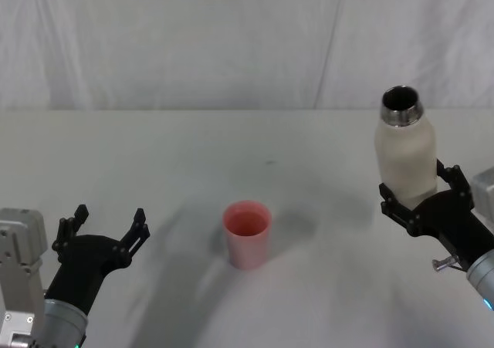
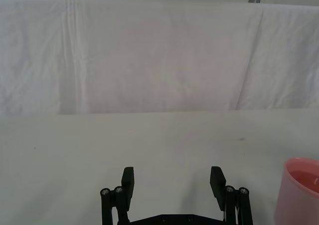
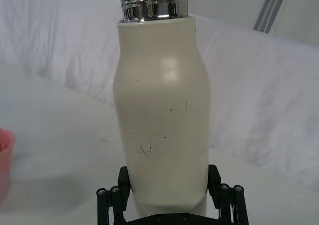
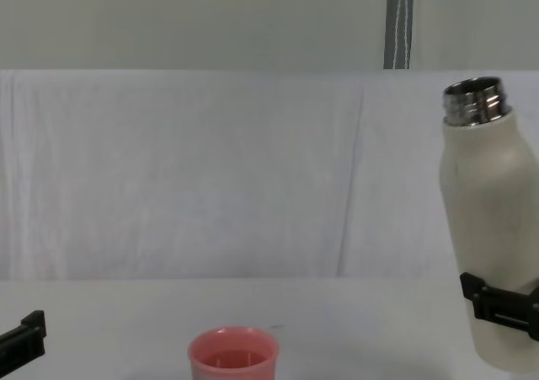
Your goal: Grasp the thermos with one hand and pour water into the cup lid.
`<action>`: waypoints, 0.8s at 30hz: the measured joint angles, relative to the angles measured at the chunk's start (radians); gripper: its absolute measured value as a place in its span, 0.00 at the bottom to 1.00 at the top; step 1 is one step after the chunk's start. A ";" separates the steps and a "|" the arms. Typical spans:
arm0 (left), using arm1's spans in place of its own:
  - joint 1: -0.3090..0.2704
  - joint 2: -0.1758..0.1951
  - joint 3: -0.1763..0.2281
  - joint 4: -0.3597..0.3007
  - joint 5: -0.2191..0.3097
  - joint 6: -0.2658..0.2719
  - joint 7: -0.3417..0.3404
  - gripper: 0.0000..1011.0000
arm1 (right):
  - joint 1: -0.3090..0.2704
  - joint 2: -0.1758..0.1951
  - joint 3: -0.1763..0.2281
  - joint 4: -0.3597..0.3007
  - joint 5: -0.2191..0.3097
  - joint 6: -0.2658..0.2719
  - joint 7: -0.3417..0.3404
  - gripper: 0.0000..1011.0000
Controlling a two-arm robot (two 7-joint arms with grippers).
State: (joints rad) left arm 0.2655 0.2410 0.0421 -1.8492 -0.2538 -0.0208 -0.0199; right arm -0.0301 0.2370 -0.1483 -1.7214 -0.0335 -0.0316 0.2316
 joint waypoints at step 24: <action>0.000 0.000 0.000 0.000 0.000 0.000 0.000 0.99 | -0.011 -0.008 0.024 0.013 0.199 0.050 0.015 0.95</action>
State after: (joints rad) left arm 0.2655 0.2409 0.0422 -1.8492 -0.2539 -0.0208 -0.0199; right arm -0.0414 0.2295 -0.1244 -1.7084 0.1659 0.0184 0.2471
